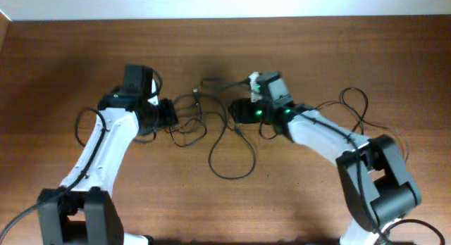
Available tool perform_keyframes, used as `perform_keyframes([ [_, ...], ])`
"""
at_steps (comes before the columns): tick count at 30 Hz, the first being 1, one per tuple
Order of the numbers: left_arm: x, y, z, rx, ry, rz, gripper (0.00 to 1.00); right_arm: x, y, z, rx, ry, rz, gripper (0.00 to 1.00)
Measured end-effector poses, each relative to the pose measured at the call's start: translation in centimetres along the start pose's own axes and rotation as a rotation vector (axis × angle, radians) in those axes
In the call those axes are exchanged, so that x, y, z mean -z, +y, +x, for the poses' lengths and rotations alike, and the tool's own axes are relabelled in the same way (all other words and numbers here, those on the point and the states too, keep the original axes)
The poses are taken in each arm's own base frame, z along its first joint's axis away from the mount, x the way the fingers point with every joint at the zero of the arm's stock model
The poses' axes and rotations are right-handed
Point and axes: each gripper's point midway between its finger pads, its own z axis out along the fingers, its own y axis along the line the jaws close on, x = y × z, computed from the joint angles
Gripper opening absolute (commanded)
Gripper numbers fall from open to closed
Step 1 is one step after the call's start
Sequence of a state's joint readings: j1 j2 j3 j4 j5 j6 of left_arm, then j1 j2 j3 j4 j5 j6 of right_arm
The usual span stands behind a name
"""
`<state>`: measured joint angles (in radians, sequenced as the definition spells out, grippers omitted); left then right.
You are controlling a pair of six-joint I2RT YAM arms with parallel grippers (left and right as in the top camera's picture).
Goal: Untangle cables
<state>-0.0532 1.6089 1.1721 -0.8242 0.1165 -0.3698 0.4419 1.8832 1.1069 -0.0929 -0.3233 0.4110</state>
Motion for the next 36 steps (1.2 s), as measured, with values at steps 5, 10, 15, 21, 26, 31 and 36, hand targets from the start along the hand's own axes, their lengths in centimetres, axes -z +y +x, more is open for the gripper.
perform_keyframes([
  [5, 0.2, -4.6, 2.4, -0.164, 0.058, 0.030, 0.65, 0.5, -3.4, 1.6, -0.103, 0.095, 0.022, 0.80],
  [10, -4.5, -3.6, 4.3, -0.204, 0.170, -0.096, 0.59, -1.3, -2.3, 2.6, -0.082, 0.130, -0.026, 0.87],
  [15, -5.5, -1.7, 3.4, -0.217, 0.141, -0.214, 0.52, -1.4, -0.8, 4.0, -0.080, 0.188, -0.066, 0.72],
  [21, -4.2, -2.2, 1.6, -0.219, 0.096, -0.228, 0.59, -0.5, 0.2, 7.2, -0.145, 0.339, -0.122, 0.73],
  [26, -4.1, -3.3, 0.9, -0.217, 0.075, -0.185, 0.63, 1.6, 0.4, 10.3, -0.224, 0.491, -0.093, 0.78],
  [31, -4.1, -3.4, 0.8, -0.216, 0.068, -0.181, 0.65, 2.2, -0.8, 11.7, -0.242, 0.540, -0.020, 0.44],
  [36, -5.2, -3.1, 1.2, -0.216, 0.060, -0.177, 0.66, 2.0, -1.6, 12.1, -0.245, 0.543, 0.015, 0.06],
])
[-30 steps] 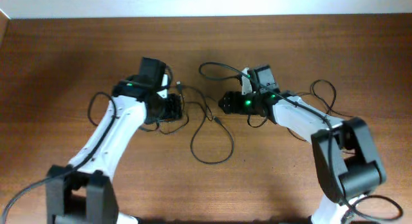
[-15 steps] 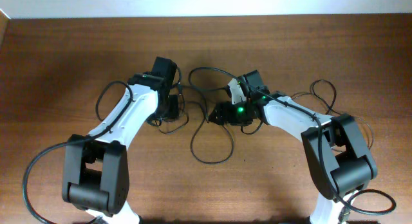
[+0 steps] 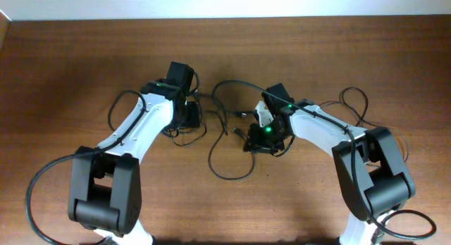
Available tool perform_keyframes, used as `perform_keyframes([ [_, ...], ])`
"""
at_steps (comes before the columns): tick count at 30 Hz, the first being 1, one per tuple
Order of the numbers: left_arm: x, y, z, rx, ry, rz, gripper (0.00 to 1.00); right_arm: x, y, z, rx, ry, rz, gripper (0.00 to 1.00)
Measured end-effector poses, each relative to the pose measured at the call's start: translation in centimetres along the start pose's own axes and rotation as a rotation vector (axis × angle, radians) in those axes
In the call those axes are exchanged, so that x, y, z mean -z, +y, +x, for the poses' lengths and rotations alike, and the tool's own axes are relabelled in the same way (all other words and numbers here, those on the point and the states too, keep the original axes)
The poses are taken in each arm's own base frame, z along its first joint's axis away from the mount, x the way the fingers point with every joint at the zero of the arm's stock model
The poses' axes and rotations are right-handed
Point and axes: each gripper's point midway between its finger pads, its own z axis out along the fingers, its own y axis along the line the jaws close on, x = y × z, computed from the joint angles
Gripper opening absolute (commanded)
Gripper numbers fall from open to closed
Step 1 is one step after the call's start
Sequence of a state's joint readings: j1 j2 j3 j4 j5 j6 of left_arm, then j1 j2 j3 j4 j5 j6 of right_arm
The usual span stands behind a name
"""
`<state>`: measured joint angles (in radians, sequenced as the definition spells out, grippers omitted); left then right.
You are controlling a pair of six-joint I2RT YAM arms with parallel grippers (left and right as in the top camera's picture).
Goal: Untangle cables
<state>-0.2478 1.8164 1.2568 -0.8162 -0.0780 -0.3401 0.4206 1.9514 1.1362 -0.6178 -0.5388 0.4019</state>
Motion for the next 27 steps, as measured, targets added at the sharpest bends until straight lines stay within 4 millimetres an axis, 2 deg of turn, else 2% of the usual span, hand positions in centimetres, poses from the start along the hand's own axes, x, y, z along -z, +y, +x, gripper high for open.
perform_keyframes([
  [6, -1.9, -0.1, 0.4, 0.003, -0.031, 0.014, 0.64, -0.3, -0.5, 0.2, -0.004, 0.006, 0.015, 0.04],
  [8, -2.3, 0.1, 0.9, 0.001, -0.020, 0.010, 0.54, -0.3, -0.5, 0.2, -0.003, 0.006, 0.015, 0.04],
  [12, -2.3, -0.1, 0.3, 0.003, -0.046, 0.019, 0.32, -0.3, -0.5, 0.2, -0.002, 0.006, 0.015, 0.04],
  [13, -2.3, -0.2, 0.2, 0.002, -0.050, 0.021, 0.25, -0.3, -0.5, 0.2, -0.001, 0.006, 0.014, 0.04],
  [14, -2.3, -0.2, 0.1, 0.004, -0.053, 0.023, 0.10, -0.3, -0.5, 0.2, -0.002, 0.006, 0.014, 0.04],
  [15, -2.3, -0.2, 0.1, 0.004, -0.054, 0.022, 0.02, -0.3, -0.5, 0.1, -0.001, 0.005, 0.014, 0.04],
  [20, -2.3, -0.2, 0.2, 0.004, -0.050, 0.021, 0.00, -0.3, -0.5, 0.1, -0.001, 0.005, 0.014, 0.04],
  [22, -1.6, -0.1, 0.1, 0.009, -0.037, 0.028, 0.00, -0.3, -0.5, 0.2, -0.001, 0.006, 0.014, 0.04],
  [23, -0.2, -0.2, -0.8, 0.019, -0.063, 0.048, 0.00, -0.3, -0.5, 0.2, -0.001, 0.006, 0.014, 0.04],
  [25, 6.4, -0.4, -5.2, 0.061, -0.224, 0.141, 0.00, -0.3, -0.5, 0.1, 0.000, 0.004, 0.013, 0.04],
  [26, 12.0, -0.1, -7.8, 0.095, -0.365, 0.207, 0.00, -0.3, -0.5, 0.1, 0.000, 0.004, 0.013, 0.04],
  [27, 16.7, 0.6, -9.3, 0.130, -0.484, 0.250, 0.00, -0.3, -0.5, 0.1, 0.000, 0.004, 0.013, 0.04],
])
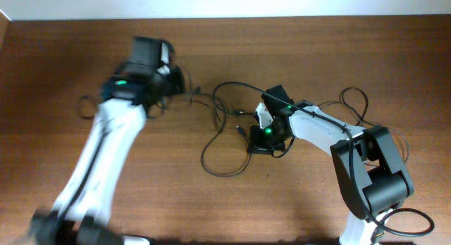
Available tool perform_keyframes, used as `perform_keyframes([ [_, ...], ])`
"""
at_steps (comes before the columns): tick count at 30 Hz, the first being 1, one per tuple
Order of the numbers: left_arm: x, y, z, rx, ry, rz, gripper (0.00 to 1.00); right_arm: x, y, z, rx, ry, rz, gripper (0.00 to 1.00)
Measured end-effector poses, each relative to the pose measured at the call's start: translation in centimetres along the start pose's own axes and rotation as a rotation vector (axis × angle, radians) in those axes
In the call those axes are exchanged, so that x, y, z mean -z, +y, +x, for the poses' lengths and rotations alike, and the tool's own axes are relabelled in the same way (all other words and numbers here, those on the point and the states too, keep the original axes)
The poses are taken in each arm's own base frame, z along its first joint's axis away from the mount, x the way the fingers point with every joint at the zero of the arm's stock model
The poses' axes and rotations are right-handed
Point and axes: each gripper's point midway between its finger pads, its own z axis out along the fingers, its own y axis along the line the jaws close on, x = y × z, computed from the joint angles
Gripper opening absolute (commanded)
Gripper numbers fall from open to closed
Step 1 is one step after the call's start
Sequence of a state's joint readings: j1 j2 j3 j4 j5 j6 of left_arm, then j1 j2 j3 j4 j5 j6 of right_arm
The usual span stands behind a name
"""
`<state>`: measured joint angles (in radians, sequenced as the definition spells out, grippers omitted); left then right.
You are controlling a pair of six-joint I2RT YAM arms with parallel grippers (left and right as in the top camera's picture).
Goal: Untangle cables
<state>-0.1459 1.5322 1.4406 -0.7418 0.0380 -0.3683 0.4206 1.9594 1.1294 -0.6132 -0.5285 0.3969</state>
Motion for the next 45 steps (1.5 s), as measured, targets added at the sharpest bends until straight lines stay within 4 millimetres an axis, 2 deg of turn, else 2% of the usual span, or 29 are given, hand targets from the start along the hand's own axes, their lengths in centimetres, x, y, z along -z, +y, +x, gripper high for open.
perform_keyframes([
  [1, 2.6, -0.3, -2.2, 0.023, -0.081, 0.028, 0.00, 0.0, 0.0, 0.0, 0.000, 0.000, 0.000, 0.04],
  [2, 7.8, -0.7, -5.7, 0.060, -0.236, 0.075, 0.00, 0.0, 0.0, 0.0, 0.001, 0.000, 0.000, 0.04],
  [3, 14.7, -1.0, -9.1, 0.115, -0.434, 0.137, 0.00, 0.0, 0.0, 0.0, 0.001, 0.000, 0.000, 0.04],
  [4, 19.1, -1.2, -10.7, 0.148, -0.565, 0.184, 0.00, 0.0, 0.0, 0.0, 0.000, 0.000, 0.000, 0.04],
  [5, 22.0, -1.4, -11.7, 0.171, -0.650, 0.220, 0.00, 0.0, 0.0, 0.0, 0.001, 0.000, 0.000, 0.04],
  [6, 26.2, -1.9, -13.6, 0.195, -0.807, 0.286, 0.00, 0.0, 0.0, 0.0, 0.001, 0.000, 0.000, 0.04],
  [8, 33.5, -2.0, -14.7, 0.224, -1.029, 0.361, 0.00, 0.0, 0.0, 0.0, 0.001, -0.001, -0.001, 0.04],
  [10, 38.5, -2.1, -14.4, 0.238, -1.163, 0.414, 0.00, 0.0, 0.1, 0.0, 0.002, -0.001, -0.003, 0.04],
  [11, 39.7, -2.1, -14.2, 0.245, -1.192, 0.425, 0.00, 0.0, 0.1, 0.0, 0.002, -0.001, -0.003, 0.04],
  [12, 39.9, -1.9, -14.0, 0.252, -1.192, 0.419, 0.00, 0.0, 0.0, 0.0, 0.001, -0.001, -0.003, 0.04],
  [14, 38.2, -1.5, -13.8, 0.268, -1.136, 0.385, 0.00, 0.0, 0.1, 0.0, 0.001, -0.001, -0.003, 0.04],
  [18, 30.6, -1.1, -14.5, 0.303, -0.943, 0.325, 0.00, 0.0, 0.1, 0.0, 0.001, 0.000, -0.004, 0.04],
  [19, 28.7, -1.6, -14.8, 0.301, -0.892, 0.344, 0.00, 0.0, 0.1, 0.0, 0.001, 0.000, -0.004, 0.04],
  [22, 25.7, -3.8, -15.6, 0.253, -0.810, 0.452, 0.00, 0.0, 0.1, 0.0, 0.001, -0.001, -0.004, 0.04],
  [25, 22.6, -6.3, -15.3, 0.201, -0.671, 0.566, 0.00, 0.0, 0.1, 0.0, 0.001, -0.001, -0.004, 0.04],
  [27, 20.3, -7.9, -14.7, 0.183, -0.519, 0.626, 0.00, 0.0, 0.1, 0.0, 0.001, -0.001, -0.005, 0.04],
  [30, 18.6, -10.9, -15.2, 0.124, -0.319, 0.788, 0.00, 0.0, 0.1, 0.0, 0.002, -0.001, -0.004, 0.04],
  [33, 17.3, -12.2, -15.0, 0.101, -0.127, 0.930, 0.00, -0.1, 0.1, 0.0, 0.002, -0.001, -0.005, 0.04],
  [35, 13.7, -11.5, -12.9, 0.175, 0.057, 0.932, 0.00, -0.1, 0.1, 0.0, 0.001, -0.001, -0.005, 0.04],
  [36, 11.7, -10.6, -11.4, 0.231, 0.144, 0.881, 0.00, -0.1, 0.1, 0.0, 0.002, -0.001, -0.005, 0.04],
  [39, 5.2, -5.7, -7.1, 0.333, 0.283, 0.535, 0.00, -0.1, 0.1, 0.0, 0.003, -0.001, -0.007, 0.04],
  [41, 2.5, -2.4, -5.4, 0.324, 0.299, 0.307, 0.00, -0.1, 0.1, -0.1, 0.003, -0.002, -0.008, 0.04],
  [42, 1.7, -1.5, -5.0, 0.303, 0.297, 0.234, 0.00, -0.1, 0.2, -0.1, 0.004, -0.003, -0.010, 0.04],
  [45, -1.2, -0.8, -3.9, 0.237, 0.314, 0.128, 0.00, -0.1, 0.2, -0.1, 0.005, -0.004, -0.010, 0.04],
])
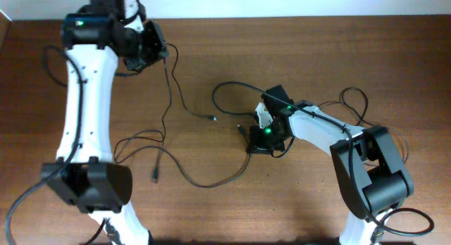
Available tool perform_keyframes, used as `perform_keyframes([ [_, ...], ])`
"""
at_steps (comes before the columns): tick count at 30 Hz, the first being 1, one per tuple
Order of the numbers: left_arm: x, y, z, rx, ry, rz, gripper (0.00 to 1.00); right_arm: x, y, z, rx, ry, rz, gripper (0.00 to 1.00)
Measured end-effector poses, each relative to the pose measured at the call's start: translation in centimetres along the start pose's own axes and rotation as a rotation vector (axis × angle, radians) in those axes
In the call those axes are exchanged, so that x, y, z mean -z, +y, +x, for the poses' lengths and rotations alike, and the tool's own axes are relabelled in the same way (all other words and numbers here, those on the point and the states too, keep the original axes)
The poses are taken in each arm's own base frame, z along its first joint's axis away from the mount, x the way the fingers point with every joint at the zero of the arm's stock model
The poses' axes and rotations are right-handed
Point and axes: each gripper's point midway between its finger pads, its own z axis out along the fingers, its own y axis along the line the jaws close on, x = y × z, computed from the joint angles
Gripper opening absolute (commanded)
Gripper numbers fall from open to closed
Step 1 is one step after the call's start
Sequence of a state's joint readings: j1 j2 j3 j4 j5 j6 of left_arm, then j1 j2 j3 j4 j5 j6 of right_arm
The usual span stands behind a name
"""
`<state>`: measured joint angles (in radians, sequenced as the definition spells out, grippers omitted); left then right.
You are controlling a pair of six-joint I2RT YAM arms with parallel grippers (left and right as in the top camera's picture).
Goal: Untangle cables
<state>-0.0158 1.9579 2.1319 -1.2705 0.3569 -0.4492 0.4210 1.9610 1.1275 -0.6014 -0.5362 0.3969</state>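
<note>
Thin black cables lie across the brown table. My left gripper (156, 46) is raised at the far left, shut on a black cable (168, 90). That cable hangs down to a loose loop (134, 141), and its plug end (155, 177) rests on the table. A second strand runs from the gripper to a small plug (213, 118). My right gripper (254, 142) is low at the table's middle, shut on another cable, whose loop (229, 85) arcs behind it. A long strand (208, 184) curves from the left loop toward the right gripper.
More thin cable loops (354, 103) lie beside the right arm's elbow at the right. The table's far edge meets a white wall (282, 4). The bases of both arms stand at the near edge.
My left gripper has moved up and to the left, to the far edge, with the cable in it. The bundle has spread out and a long strand now trails across the left table. The right gripper has stayed put.
Both grippers were first at a tangled bundle in the table's middle. Then the right gripper sat lower, on a cable, while the left was at the bundle's left side. The left then stood farther back-left with a strand, and now it holds that strand stretched well away.
</note>
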Motion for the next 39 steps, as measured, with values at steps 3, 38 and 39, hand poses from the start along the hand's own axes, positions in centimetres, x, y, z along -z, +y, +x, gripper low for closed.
perform_keyframes([
  [3, -2.9, 0.5, -1.3, -0.026, -0.017, -0.035, 0.00, 0.0, 0.0, 0.0, 0.000, 0.000, 0.000, 0.04],
  [38, -12.7, 8.3, 14.5, -0.222, 0.725, -0.530, 0.99, 0.0, 0.0, 0.0, 0.000, 0.000, 0.000, 0.04],
  [39, -12.8, 8.1, 14.7, -0.230, 0.727, -0.529, 0.99, 0.0, 0.0, 0.0, -0.001, 0.000, 0.000, 0.04],
])
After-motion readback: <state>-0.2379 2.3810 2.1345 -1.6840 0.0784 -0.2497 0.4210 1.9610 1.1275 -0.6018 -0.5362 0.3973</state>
